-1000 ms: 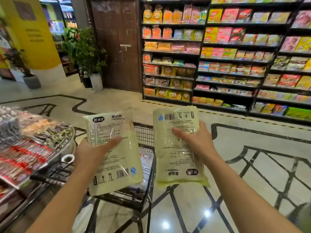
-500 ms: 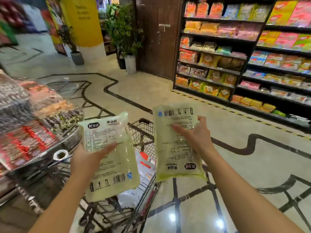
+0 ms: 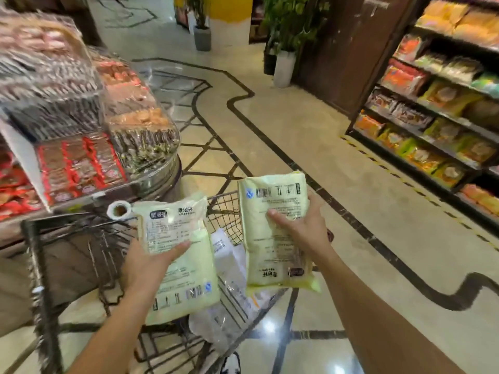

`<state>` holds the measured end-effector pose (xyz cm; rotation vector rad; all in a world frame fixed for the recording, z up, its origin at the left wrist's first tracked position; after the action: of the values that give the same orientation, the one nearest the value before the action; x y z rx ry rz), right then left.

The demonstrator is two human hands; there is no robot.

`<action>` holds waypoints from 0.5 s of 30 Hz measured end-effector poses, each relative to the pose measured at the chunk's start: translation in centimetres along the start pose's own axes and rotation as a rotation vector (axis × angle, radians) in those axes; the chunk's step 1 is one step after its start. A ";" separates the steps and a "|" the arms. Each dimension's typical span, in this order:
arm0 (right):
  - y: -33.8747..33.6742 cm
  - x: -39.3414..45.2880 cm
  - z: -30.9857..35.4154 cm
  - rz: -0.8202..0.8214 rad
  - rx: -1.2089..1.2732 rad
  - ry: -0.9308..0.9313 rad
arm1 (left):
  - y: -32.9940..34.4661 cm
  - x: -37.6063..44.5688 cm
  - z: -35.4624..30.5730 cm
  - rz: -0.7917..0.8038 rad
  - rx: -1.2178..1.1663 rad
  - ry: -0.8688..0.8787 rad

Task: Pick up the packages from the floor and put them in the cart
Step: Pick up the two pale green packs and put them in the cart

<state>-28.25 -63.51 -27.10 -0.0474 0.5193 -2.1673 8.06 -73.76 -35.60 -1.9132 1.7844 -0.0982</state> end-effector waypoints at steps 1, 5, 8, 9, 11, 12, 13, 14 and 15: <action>0.8 1.0 -0.5 0.019 -0.015 0.008 | 0.4 0.7 0.8 -0.013 -0.006 -0.025; 4.2 4.7 -2.3 0.119 -0.038 0.040 | 1.9 3.0 3.9 -0.042 -0.037 -0.129; 7.1 6.0 -4.0 0.195 -0.033 0.059 | 3.0 2.9 6.9 -0.079 -0.035 -0.209; 8.1 6.1 -4.9 0.216 -0.038 0.073 | 3.6 2.6 8.1 -0.078 -0.040 -0.255; 9.9 6.1 -7.0 0.275 -0.055 0.110 | 4.9 1.6 10.4 -0.068 -0.029 -0.340; 10.8 6.0 -8.2 0.311 -0.065 0.125 | 5.5 1.1 11.6 -0.076 -0.023 -0.367; 11.6 5.9 -9.3 0.344 -0.073 0.141 | 6.0 0.2 12.3 -0.089 -0.015 -0.389; 12.4 5.9 -10.6 0.379 -0.089 0.163 | 6.5 -0.6 13.1 -0.103 -0.008 -0.414; 13.0 5.8 -11.9 0.419 -0.103 0.179 | 7.0 -1.5 13.3 -0.120 0.007 -0.433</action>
<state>-24.54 -70.70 -43.76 0.1854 0.6777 -1.7423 6.73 -68.13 -49.50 -1.8632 1.3802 0.2500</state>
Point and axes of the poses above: each hand's wrist, its own x-axis towards the middle knuckle, its own y-axis out of the palm, z = x × y, the point moved 8 cm from there along x, towards the middle knuckle, and after that the axes turned 4 degrees about x, right-handed, at the moved point
